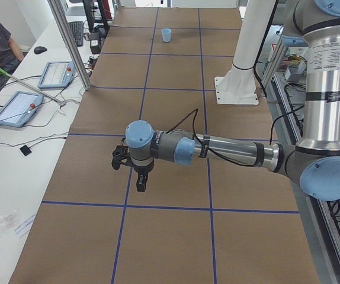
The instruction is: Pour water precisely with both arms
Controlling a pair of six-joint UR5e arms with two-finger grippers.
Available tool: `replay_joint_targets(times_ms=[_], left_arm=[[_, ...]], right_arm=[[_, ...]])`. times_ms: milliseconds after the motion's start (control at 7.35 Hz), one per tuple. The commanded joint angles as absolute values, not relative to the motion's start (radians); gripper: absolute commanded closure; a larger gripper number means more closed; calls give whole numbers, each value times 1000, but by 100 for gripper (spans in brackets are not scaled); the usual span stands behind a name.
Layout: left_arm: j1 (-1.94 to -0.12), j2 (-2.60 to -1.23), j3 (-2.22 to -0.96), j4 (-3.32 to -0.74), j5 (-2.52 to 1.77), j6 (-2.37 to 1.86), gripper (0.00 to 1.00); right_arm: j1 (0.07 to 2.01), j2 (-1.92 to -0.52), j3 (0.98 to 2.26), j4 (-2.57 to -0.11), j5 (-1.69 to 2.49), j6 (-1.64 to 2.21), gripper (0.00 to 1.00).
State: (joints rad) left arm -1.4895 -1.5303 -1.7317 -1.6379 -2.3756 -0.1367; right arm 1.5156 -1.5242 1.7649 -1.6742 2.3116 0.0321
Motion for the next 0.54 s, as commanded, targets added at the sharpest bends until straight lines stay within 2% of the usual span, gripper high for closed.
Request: replay_joint_targets(times_ms=[0,408], left_arm=[[-1489,-1531,-1765,-1637,-2364,-144,0],[-1488,-1514,-1802,-1644,-2365,-146,0]], right_arm=[[1516,-1526,1764,-1678,2276,31,1],[1516,-1526,1766,-1681,2278,34,1]])
